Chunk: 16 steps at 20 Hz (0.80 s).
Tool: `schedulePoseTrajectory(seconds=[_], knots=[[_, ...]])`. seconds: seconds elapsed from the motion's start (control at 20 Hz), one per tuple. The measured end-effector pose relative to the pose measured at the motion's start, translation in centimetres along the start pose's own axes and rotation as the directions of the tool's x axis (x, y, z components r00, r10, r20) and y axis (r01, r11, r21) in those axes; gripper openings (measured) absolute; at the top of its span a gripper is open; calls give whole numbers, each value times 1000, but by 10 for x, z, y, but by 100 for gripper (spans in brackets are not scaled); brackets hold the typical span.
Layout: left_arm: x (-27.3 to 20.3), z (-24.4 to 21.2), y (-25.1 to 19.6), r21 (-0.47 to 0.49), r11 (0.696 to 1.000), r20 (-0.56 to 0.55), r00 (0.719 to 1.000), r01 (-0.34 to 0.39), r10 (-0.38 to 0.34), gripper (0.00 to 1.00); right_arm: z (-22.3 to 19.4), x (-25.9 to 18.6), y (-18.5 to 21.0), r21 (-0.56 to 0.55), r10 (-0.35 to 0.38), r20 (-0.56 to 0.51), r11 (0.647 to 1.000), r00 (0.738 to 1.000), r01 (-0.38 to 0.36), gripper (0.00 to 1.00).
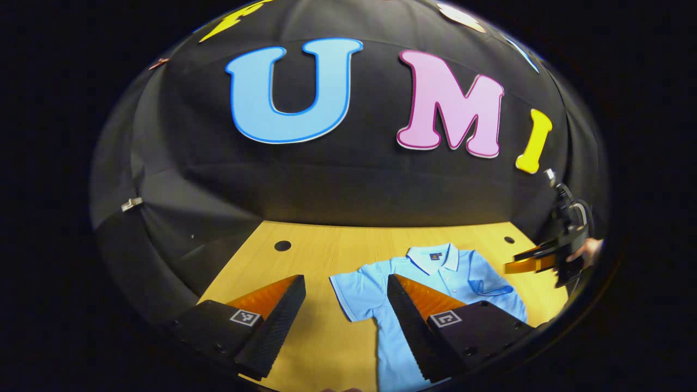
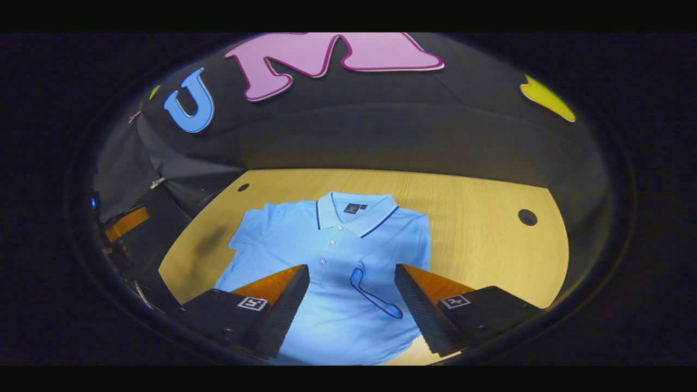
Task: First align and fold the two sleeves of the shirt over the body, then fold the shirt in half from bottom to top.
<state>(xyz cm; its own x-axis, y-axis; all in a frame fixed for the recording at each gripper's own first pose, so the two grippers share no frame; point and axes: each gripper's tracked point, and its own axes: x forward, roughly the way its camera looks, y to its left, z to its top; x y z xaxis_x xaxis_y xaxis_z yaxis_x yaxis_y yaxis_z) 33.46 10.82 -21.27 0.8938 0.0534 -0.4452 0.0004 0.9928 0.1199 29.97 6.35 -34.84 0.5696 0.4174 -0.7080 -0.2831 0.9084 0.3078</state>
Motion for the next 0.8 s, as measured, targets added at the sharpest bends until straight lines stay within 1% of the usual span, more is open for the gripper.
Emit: schedulePoseTrajectory(seconds=[0.05,0.15,0.35,0.55,0.6,0.7,0.8], knots=[[14,1,-2,18,1000,1,1000,14,-14,97,-10,-10,-10,-18,-27,-1,999,1000,27,98],[44,-5,-10,24,998,-27,998,54,-53,96,-37,-34,-25,-31,-69,-23,997,997,68,98],[106,-36,-9,63,996,-127,990,67,-59,96,-94,-81,-36,41,-83,-52,996,995,85,98],[153,-74,-7,78,995,-235,971,61,-41,96,-130,-114,-55,166,-131,-55,977,990,138,98],[164,-86,-6,91,994,-260,965,59,-34,96,-136,-121,-62,188,-150,-54,969,987,157,98],[182,-108,1,131,991,-316,949,40,4,96,-145,-134,-79,225,-191,-62,954,980,200,98],[191,-124,-1,128,991,-366,930,46,4,96,-148,-147,-89,255,-219,-54,940,974,225,98]])
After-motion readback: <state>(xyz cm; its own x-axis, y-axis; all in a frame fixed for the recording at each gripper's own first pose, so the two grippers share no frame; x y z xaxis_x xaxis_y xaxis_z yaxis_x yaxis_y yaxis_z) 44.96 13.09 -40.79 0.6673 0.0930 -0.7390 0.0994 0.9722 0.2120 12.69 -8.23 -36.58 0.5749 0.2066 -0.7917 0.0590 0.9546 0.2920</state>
